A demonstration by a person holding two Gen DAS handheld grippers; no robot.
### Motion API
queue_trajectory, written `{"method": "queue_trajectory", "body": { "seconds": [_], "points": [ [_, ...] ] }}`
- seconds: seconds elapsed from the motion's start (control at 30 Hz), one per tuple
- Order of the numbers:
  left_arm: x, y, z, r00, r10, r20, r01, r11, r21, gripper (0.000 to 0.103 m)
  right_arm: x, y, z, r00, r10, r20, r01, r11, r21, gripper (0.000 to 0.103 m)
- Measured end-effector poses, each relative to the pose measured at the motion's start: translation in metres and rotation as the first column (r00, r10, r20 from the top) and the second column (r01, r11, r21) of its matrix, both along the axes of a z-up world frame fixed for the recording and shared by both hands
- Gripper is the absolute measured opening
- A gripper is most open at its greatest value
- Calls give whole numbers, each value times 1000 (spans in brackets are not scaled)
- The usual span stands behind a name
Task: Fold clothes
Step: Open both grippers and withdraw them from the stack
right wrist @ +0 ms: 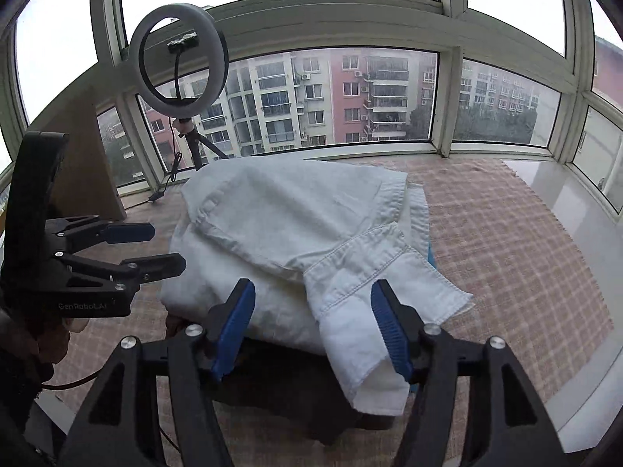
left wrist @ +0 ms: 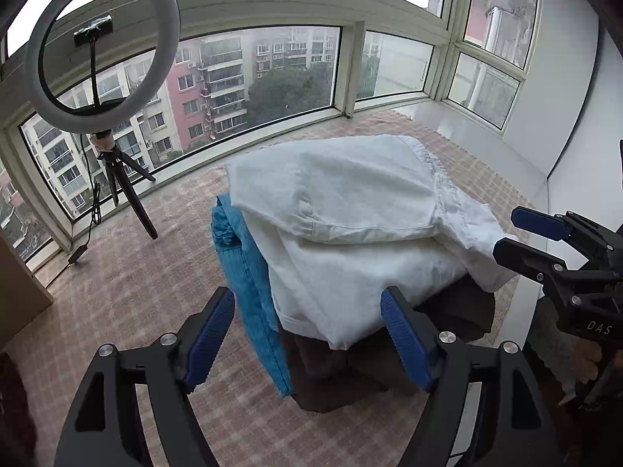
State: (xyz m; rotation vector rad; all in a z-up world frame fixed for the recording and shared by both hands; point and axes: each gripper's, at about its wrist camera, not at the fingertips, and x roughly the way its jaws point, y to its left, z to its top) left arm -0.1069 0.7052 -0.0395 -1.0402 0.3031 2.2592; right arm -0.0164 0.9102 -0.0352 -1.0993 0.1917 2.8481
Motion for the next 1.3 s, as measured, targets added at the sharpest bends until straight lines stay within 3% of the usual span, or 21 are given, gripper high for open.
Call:
{"method": "queue_trajectory", "body": {
  "seconds": [0.17, 0.4, 0.67, 0.97, 1.3],
  "points": [
    [39, -68, 12, 996, 82, -43, -82, 997, 11, 77, 43, -40, 2, 998, -54, -33, 54, 998, -25, 63],
    [79, -153, -8, 989, 144, -44, -147, 987, -68, 77, 87, -110, -20, 994, -109, 23, 111, 989, -98, 63],
    [127, -234, -9, 992, 125, 1, -125, 992, -34, 77, 129, -193, -16, 993, -112, 36, 114, 993, -41, 63],
    [164, -273, 9, 995, 77, -56, -79, 996, -32, 77, 157, -254, -6, 993, -117, 7, 117, 993, 5, 63],
    [175, -287, 15, 996, 57, -73, -59, 998, -27, 77, 173, -272, 4, 988, -156, -13, 156, 988, 18, 63]
  ]
}}
